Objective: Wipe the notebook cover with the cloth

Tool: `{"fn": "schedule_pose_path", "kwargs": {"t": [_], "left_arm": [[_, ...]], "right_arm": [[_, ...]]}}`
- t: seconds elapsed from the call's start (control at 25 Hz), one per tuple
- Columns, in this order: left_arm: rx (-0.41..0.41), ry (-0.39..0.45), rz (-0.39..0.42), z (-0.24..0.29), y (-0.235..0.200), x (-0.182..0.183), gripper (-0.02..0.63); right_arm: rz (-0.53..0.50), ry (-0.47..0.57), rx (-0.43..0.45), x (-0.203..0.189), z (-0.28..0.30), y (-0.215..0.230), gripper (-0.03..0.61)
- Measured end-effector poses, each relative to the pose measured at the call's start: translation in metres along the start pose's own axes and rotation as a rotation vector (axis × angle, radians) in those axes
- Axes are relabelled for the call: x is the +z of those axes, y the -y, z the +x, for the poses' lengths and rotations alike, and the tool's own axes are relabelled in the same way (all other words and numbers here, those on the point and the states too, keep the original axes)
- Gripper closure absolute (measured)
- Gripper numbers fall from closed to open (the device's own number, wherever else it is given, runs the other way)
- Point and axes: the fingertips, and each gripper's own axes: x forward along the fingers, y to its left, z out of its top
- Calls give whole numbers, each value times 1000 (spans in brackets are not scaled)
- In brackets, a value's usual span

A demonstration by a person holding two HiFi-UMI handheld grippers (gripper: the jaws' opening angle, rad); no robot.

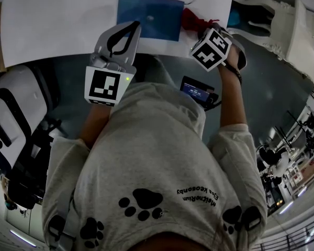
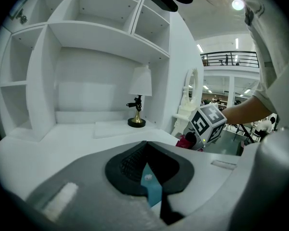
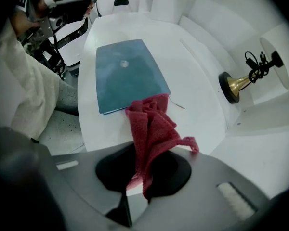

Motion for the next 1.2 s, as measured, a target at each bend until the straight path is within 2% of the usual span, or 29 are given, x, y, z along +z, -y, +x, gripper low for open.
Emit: {"fn": "schedule_pose_path", "kwargs": {"t": [0.2, 0.48, 0.8, 1.2], "left_arm": [[6, 8, -2, -2, 0, 0, 617], [21, 8, -1, -6, 0, -1, 618], [76, 8, -14, -25, -14, -3, 618], [161, 7, -49, -49, -36, -14, 617]], "right_arm": [[39, 40, -32, 2, -18, 4, 529], [5, 146, -66, 36, -49, 3, 529], [-126, 249, -56, 103, -71, -19, 529], [-320, 307, 10, 176, -63, -64, 529]]}}
